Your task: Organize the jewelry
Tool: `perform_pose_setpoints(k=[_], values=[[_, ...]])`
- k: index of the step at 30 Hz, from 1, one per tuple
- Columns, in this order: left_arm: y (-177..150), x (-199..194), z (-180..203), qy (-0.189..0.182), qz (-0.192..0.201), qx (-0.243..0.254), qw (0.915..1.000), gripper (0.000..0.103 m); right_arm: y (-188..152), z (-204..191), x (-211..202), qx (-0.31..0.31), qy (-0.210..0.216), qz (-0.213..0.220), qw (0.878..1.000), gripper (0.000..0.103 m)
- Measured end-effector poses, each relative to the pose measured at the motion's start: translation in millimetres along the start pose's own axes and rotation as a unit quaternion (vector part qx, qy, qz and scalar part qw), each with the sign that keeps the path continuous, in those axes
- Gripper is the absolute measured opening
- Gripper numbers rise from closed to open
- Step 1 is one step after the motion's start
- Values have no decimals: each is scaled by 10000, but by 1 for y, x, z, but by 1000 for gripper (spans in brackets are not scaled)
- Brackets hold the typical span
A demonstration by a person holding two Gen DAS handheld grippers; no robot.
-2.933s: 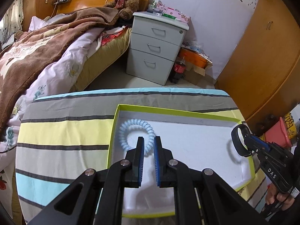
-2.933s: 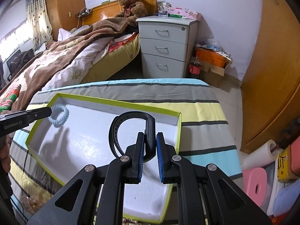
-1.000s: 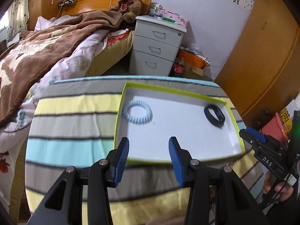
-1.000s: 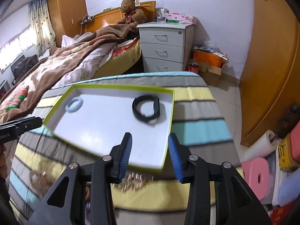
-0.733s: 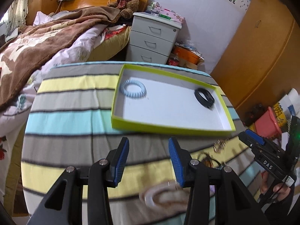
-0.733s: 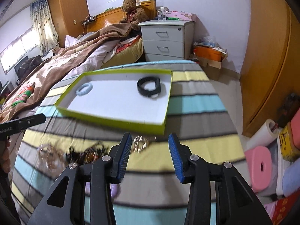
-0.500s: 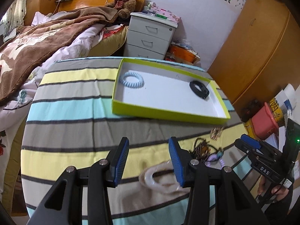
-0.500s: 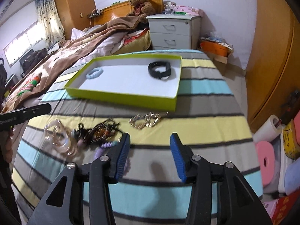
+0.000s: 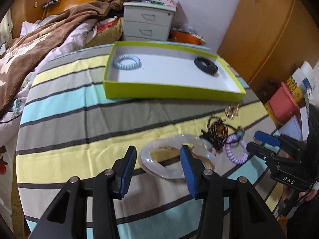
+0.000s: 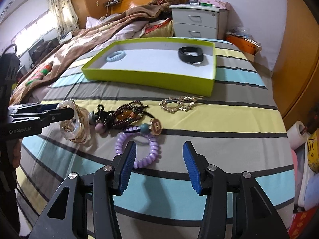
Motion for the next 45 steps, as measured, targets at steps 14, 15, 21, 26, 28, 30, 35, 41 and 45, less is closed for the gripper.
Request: perform_pose_setpoints(k=[14,15,21,26,28,30,35,41,45], values=[[-31,-16,5,149,-172,-30,9997,47,-9,-5,2,-351,-389,-96,9986,23],[-33,-18,6,134,-179,-41,9997,47,-9,-5,0,-370,-395,-98,9985,16],[-40,-27,12,222,-173,50,9996,47,-12,7,-7,-299,-548,-18,9980,11],[-48,-39,25,353,-140,510,9980,47,-12,20,-18,-155,-622,89,9979,11],[-50,-43,29,400,-126,706,9966,47,-13,24,-20,-102,-641,107,9978,11],[-49,-47,33,395,-62,870,9954,47,-14,26,-21,-56,-651,116,9978,11],[-44,-41,35,404,-44,1406,9892,48,-17,29,-22,8,-649,106,9978,11],[-35,-22,35,242,-143,1623,9863,50,-16,31,-23,48,-651,117,9978,11],[-31,-17,36,150,-99,1558,9876,50,-16,32,-23,80,-645,117,9978,11]])
Point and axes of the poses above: each gripper's, at about its wrist camera, not at the fingertips, and x roughly the way its jaws point, z to its right, y to its top, the point moved 2 cm from there along x, roughly the way its jaws point, and after that the axes turned 11 degrees about z, right-handed, at the moved point
